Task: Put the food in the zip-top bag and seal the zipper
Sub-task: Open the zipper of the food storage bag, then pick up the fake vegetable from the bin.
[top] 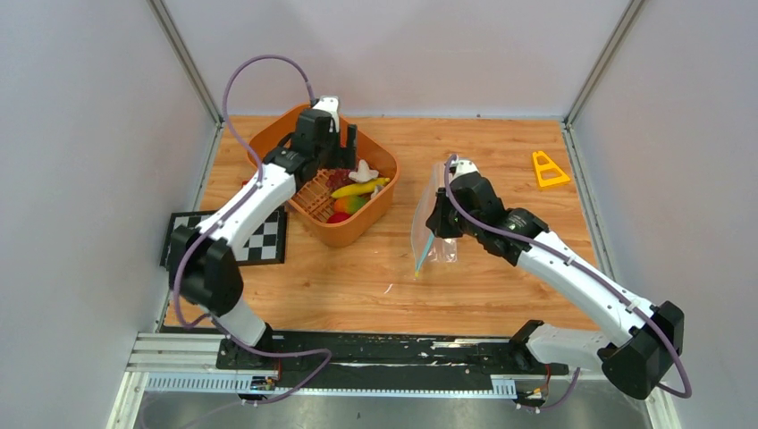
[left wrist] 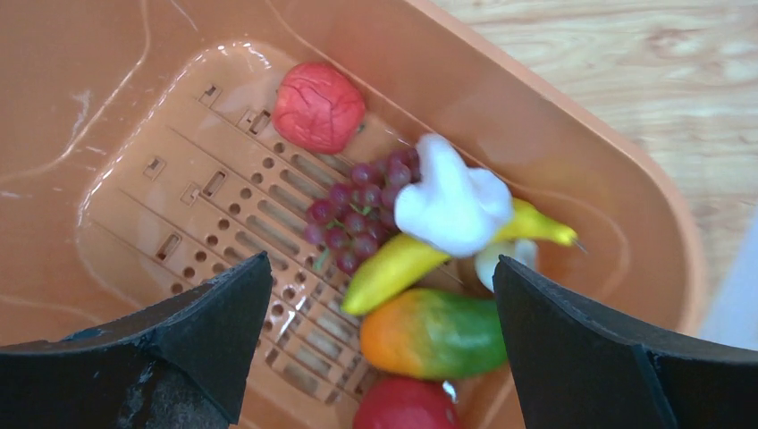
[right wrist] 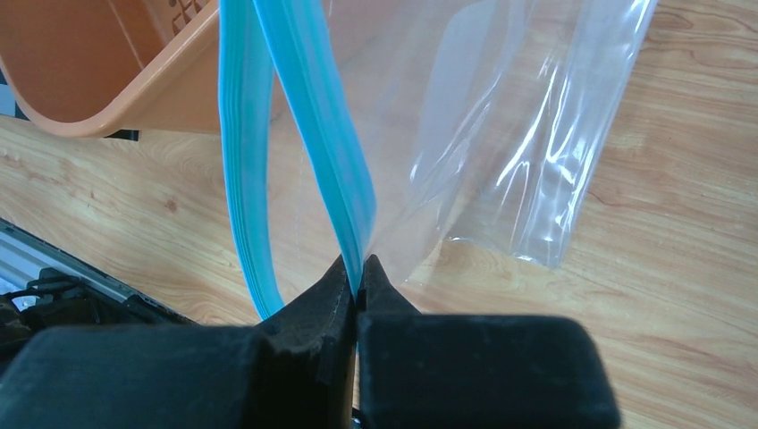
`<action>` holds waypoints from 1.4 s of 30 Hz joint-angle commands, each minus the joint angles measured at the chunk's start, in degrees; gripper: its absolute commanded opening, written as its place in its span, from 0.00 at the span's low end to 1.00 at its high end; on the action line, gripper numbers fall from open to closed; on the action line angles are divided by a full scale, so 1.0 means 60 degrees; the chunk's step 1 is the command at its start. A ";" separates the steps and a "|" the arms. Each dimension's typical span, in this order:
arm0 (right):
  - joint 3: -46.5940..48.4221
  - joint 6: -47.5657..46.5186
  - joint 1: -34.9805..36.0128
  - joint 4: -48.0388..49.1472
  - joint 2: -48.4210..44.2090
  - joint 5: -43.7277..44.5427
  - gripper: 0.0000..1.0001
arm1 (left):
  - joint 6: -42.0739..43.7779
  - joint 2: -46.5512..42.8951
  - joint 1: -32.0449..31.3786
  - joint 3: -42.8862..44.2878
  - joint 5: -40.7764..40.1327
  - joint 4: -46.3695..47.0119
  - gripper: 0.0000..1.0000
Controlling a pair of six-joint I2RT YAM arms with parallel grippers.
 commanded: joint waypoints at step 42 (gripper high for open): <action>0.0721 -0.0095 -0.0109 0.0516 0.0381 -0.0264 0.00 | -0.0880 -0.0648 0.0727 -0.2255 0.3154 0.4233 0.14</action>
